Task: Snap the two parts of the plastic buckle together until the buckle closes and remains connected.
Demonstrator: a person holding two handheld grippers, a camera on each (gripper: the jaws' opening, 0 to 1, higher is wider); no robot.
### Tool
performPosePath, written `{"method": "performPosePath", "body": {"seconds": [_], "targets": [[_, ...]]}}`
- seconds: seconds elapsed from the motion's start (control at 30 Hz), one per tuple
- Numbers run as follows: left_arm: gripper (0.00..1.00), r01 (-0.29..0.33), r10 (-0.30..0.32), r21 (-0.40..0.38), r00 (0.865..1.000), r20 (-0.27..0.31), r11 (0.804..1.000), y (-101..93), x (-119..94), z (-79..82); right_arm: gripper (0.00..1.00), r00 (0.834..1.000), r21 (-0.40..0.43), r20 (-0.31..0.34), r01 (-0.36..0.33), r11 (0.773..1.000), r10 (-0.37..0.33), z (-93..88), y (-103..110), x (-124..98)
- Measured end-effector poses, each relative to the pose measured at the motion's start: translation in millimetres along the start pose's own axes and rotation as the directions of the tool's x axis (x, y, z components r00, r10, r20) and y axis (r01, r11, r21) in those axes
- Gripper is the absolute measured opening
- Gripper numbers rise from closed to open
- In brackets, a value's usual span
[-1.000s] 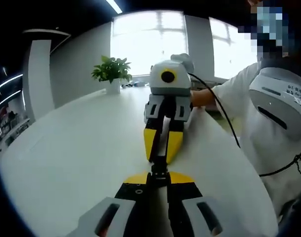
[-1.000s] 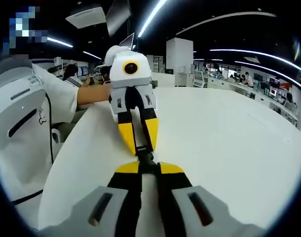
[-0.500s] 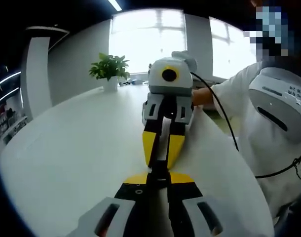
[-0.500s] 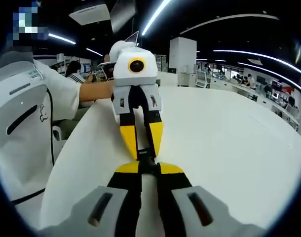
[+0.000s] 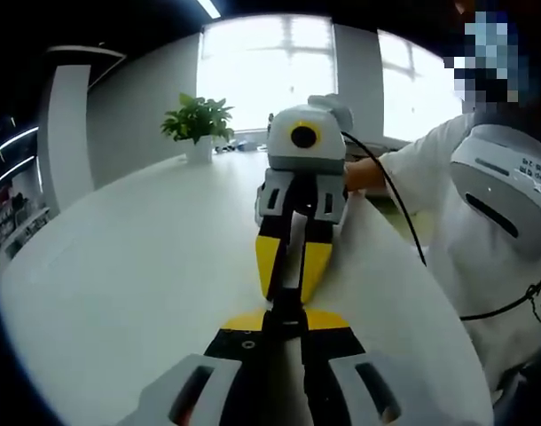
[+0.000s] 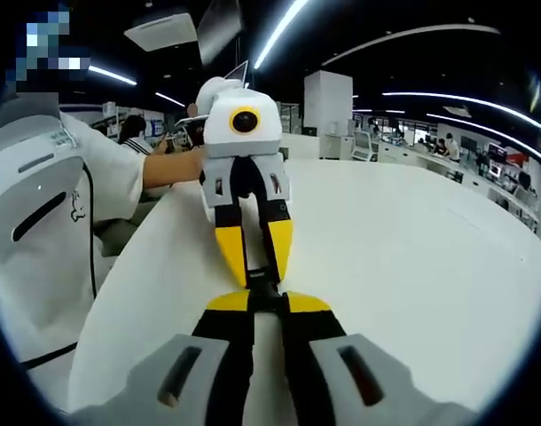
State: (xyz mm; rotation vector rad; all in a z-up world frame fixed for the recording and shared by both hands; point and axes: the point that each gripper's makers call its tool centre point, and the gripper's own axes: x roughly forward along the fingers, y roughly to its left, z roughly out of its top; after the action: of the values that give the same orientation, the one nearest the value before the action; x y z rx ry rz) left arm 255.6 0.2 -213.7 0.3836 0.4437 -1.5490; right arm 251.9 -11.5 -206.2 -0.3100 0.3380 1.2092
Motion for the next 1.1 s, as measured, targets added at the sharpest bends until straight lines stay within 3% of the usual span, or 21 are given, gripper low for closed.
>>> {"method": "performPosePath", "body": {"seconds": [0.37,0.83,1.1], "targets": [[0.11,-0.02,0.02,0.002,1.0,-0.022,1.0,32.4,4,0.9,0.11,1.0,-0.005,-0.001,0.014,1.0,-0.014,-0.6,-34,10],[0.11,-0.042,0.042,-0.048,0.999,-0.003,0.998,98.0,11,3.6,0.11,0.998,0.008,-0.001,0.057,0.998,-0.057,3.7,-100,26],[0.11,-0.071,0.07,-0.033,0.997,-0.028,0.997,129.5,9,6.6,0.11,0.997,0.033,0.012,0.074,0.997,-0.074,6.4,-129,36]]}}
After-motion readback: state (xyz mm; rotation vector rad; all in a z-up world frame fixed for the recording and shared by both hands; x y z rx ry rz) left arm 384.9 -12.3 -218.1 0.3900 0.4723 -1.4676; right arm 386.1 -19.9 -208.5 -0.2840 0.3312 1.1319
